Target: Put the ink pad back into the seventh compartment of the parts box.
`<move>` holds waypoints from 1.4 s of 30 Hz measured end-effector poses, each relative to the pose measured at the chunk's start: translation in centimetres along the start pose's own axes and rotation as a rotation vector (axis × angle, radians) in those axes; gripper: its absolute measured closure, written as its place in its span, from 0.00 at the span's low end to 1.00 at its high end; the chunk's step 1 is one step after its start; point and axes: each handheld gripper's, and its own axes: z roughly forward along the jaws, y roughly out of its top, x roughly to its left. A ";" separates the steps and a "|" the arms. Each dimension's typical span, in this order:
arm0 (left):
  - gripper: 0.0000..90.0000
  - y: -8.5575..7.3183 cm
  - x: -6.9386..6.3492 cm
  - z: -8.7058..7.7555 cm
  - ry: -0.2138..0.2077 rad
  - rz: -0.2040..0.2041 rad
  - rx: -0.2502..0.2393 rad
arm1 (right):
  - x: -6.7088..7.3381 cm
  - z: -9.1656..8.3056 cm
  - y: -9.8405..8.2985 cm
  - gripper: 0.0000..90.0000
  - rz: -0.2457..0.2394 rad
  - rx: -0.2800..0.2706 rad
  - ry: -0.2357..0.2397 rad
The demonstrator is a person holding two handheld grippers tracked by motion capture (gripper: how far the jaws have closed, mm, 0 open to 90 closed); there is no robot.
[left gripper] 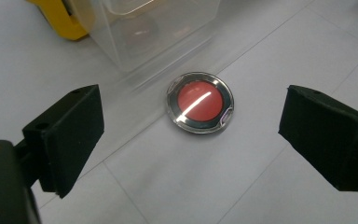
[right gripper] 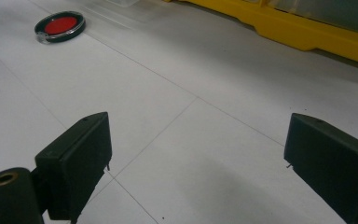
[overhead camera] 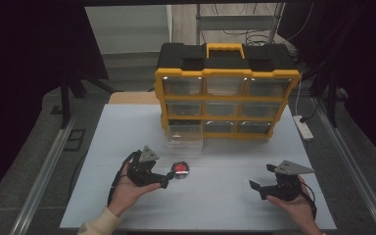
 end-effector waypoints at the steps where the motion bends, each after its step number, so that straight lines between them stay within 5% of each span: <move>1: 0.08 0.1 -0.1 0.1 -0.002 -0.001 0.001 | 0.0 0.0 0.0 0.08 0.000 0.000 0.000; 28: 0.08 2.2 -0.7 3.2 -0.042 0.016 0.058 | -0.1 0.0 0.0 0.08 0.004 0.002 0.001; 42: 0.07 2.2 -0.5 5.5 -0.026 0.015 0.142 | -0.1 0.1 -0.1 0.08 -0.001 0.007 -0.003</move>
